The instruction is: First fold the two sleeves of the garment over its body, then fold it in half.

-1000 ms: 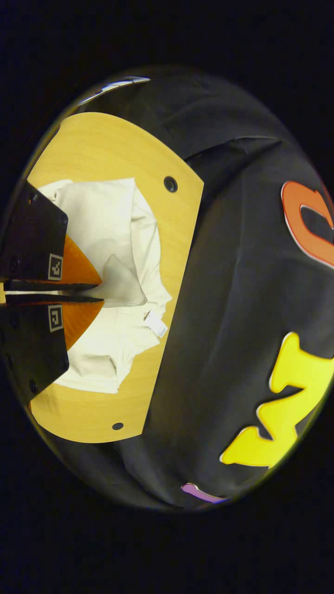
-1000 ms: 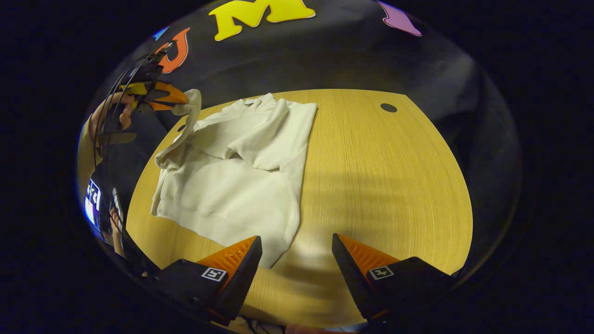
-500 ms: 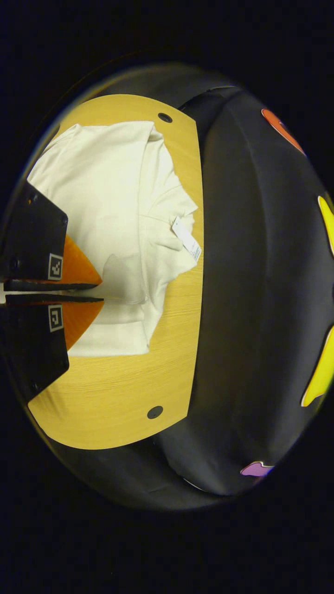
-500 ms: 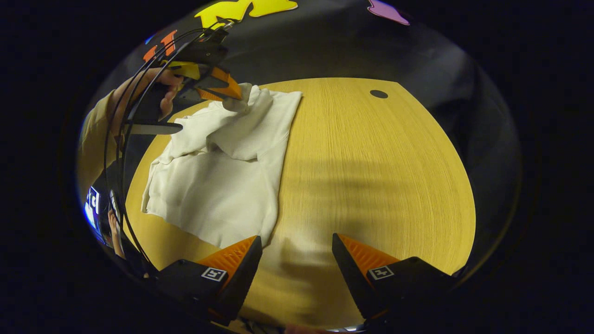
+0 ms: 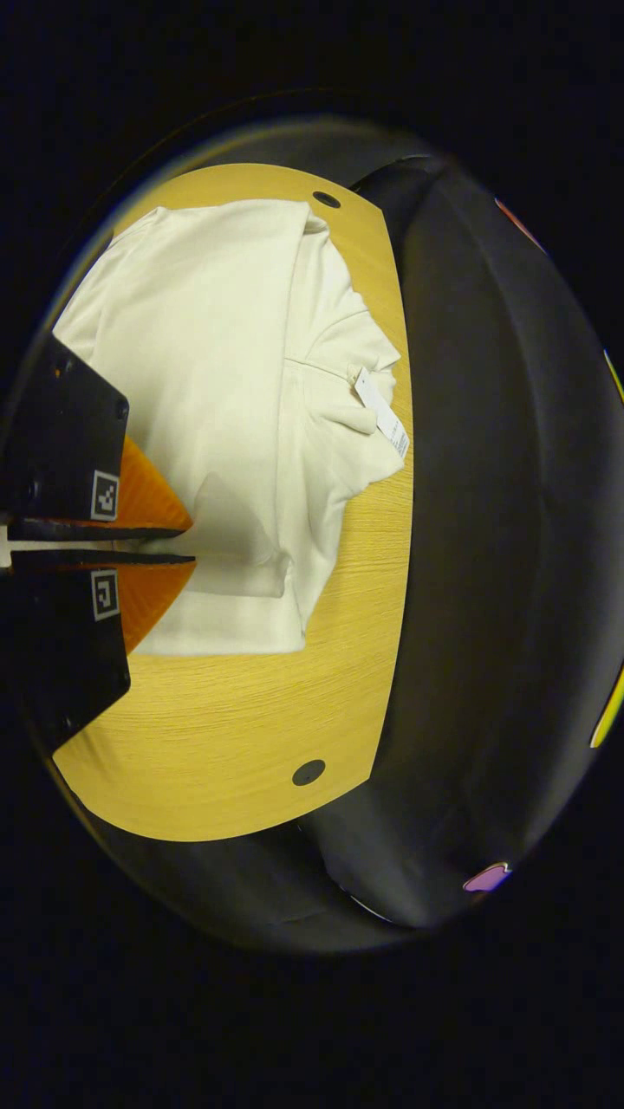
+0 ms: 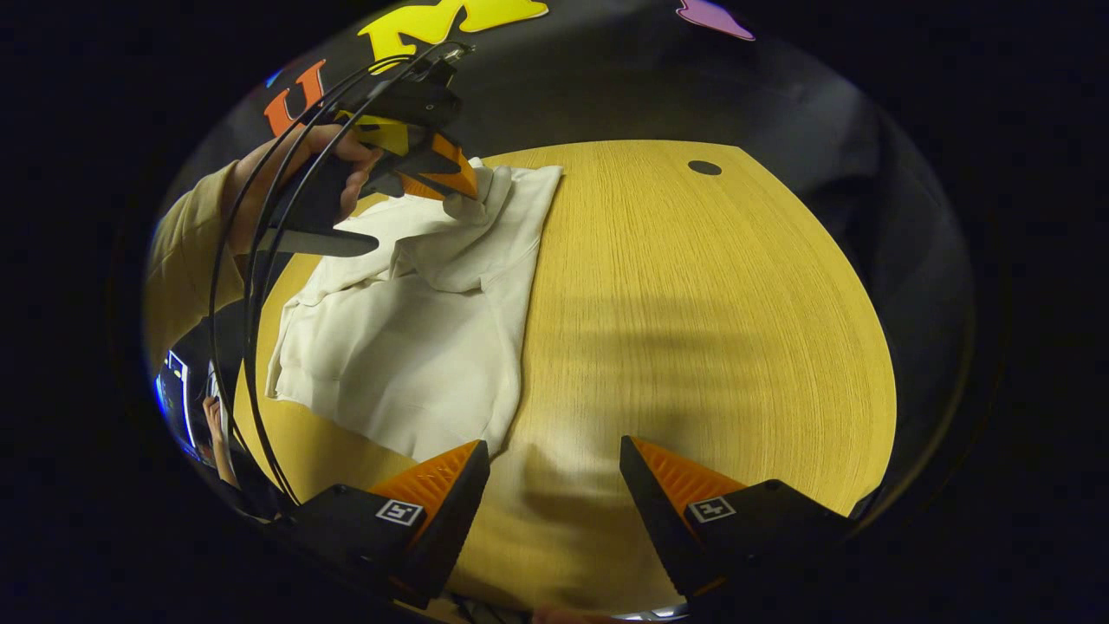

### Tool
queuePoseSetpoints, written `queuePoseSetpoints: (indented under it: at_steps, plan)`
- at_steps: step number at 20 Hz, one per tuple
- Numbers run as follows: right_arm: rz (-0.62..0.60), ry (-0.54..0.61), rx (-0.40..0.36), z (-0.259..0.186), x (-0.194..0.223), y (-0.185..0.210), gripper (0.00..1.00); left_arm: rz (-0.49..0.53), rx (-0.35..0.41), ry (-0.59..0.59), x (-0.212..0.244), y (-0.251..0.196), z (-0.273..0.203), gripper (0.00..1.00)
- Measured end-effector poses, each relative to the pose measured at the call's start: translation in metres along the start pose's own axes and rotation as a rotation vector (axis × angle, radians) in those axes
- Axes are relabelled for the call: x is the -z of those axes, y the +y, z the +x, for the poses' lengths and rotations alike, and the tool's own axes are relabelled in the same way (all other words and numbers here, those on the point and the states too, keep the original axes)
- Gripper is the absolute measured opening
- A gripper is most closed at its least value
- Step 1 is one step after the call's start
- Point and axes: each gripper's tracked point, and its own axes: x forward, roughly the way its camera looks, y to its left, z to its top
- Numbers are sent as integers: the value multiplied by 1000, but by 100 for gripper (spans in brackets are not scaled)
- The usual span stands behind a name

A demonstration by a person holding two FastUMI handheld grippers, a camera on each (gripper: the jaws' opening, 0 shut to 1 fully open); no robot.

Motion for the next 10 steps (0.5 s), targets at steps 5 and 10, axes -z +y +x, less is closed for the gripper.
queuePoseSetpoints:
  at_steps: [5,10]
  plan:
    - [1,-12,-10,-7,6,7,94,29,8,-30,-6,-4,-12,7]
    - [-2,-29,2,-18,8,13,94,-41,113,5,3,-26,-15,22]
